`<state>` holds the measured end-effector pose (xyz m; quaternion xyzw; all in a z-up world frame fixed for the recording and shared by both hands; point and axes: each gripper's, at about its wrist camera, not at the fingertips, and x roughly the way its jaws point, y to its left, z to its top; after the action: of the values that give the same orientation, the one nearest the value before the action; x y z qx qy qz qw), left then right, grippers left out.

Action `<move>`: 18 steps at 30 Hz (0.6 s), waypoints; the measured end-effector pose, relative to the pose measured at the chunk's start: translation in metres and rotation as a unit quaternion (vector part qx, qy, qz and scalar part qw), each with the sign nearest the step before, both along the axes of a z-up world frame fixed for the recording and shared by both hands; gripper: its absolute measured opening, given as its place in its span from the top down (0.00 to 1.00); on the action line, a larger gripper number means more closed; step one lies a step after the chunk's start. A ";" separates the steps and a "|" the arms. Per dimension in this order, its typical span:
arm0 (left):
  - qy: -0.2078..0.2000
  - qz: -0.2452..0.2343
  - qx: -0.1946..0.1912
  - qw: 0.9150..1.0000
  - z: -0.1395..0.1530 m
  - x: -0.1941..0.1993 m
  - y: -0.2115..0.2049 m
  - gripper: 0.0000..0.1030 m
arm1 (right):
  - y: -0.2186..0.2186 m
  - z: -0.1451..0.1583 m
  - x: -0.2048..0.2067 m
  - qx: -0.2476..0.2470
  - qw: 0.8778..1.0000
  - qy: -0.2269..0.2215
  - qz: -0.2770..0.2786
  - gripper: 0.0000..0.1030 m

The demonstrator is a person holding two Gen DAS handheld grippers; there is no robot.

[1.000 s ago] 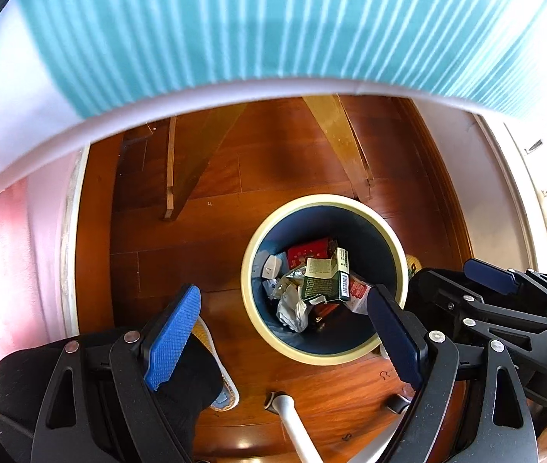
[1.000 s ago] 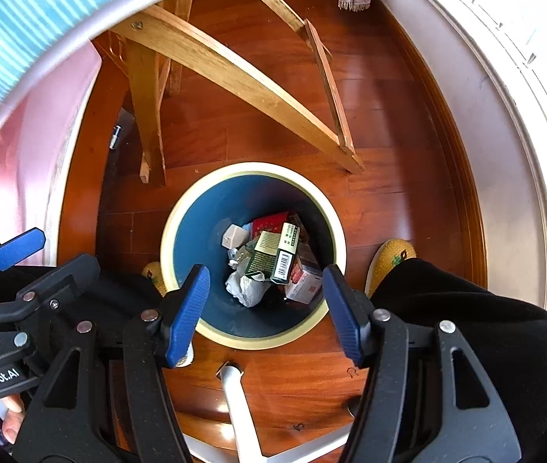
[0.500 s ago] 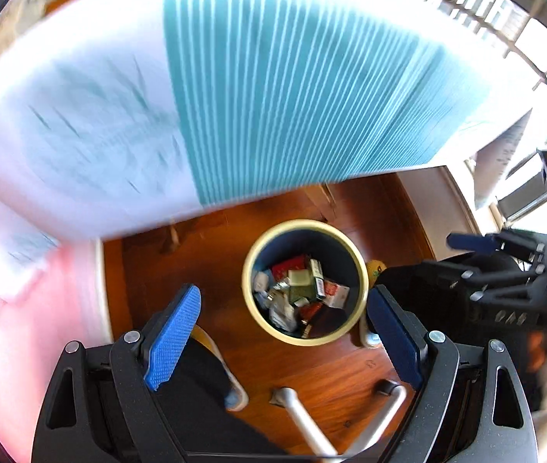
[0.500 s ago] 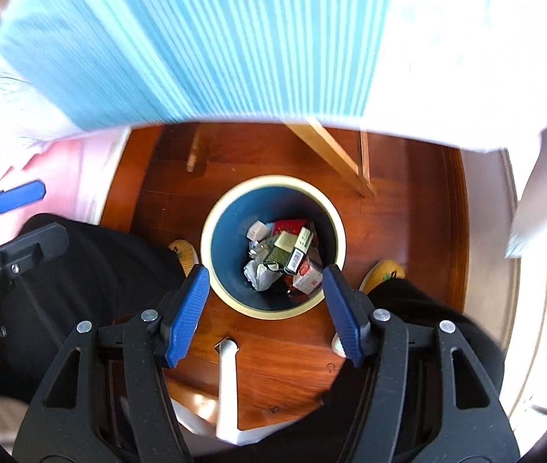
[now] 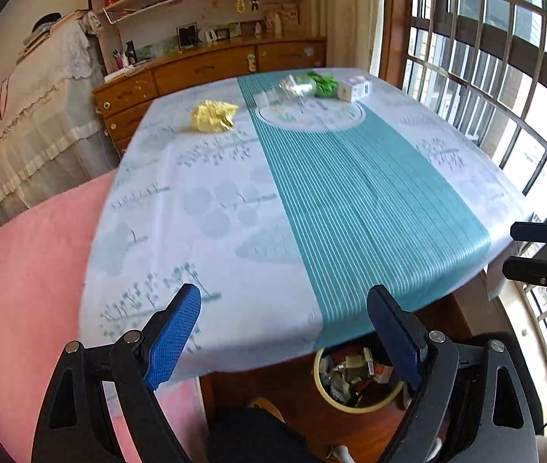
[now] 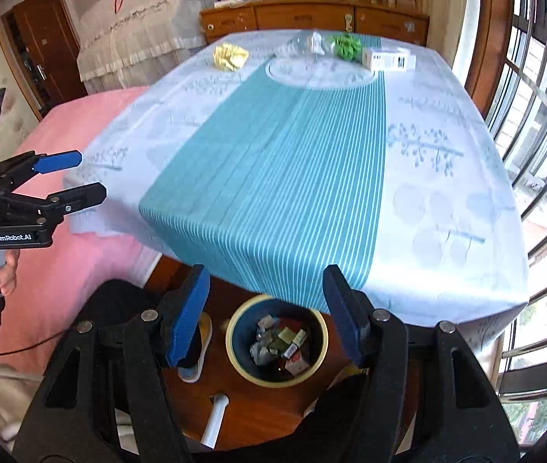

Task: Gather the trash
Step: 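Raise both tools back over the table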

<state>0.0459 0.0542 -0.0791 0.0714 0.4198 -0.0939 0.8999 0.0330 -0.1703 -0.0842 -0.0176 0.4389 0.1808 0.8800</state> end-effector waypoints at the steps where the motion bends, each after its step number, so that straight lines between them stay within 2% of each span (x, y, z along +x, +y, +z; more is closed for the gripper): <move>1: -0.007 0.005 0.004 1.000 0.010 0.008 0.003 0.13 | 0.000 0.009 0.008 0.002 1.000 -0.008 -0.001 0.44; 4: -0.023 0.013 0.015 1.000 0.037 0.033 0.005 0.13 | -0.002 0.031 0.038 0.002 1.000 -0.024 -0.008 0.44; 8: -0.027 0.019 0.025 0.999 0.052 0.079 0.011 0.13 | -0.005 0.050 0.093 0.016 0.999 -0.027 -0.026 0.44; 12: -0.014 0.029 0.037 0.999 0.043 0.142 0.013 0.13 | -0.014 0.057 0.165 0.019 0.998 -0.029 -0.059 0.43; 18: 0.013 0.055 0.035 0.998 0.016 0.249 0.021 0.13 | -0.051 0.046 0.277 0.051 0.989 -0.009 -0.139 0.40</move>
<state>0.2946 0.0753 -0.0631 0.0779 0.4374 -0.0301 0.8954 0.3099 -0.2214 -0.0378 0.0868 0.4197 0.0782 0.9001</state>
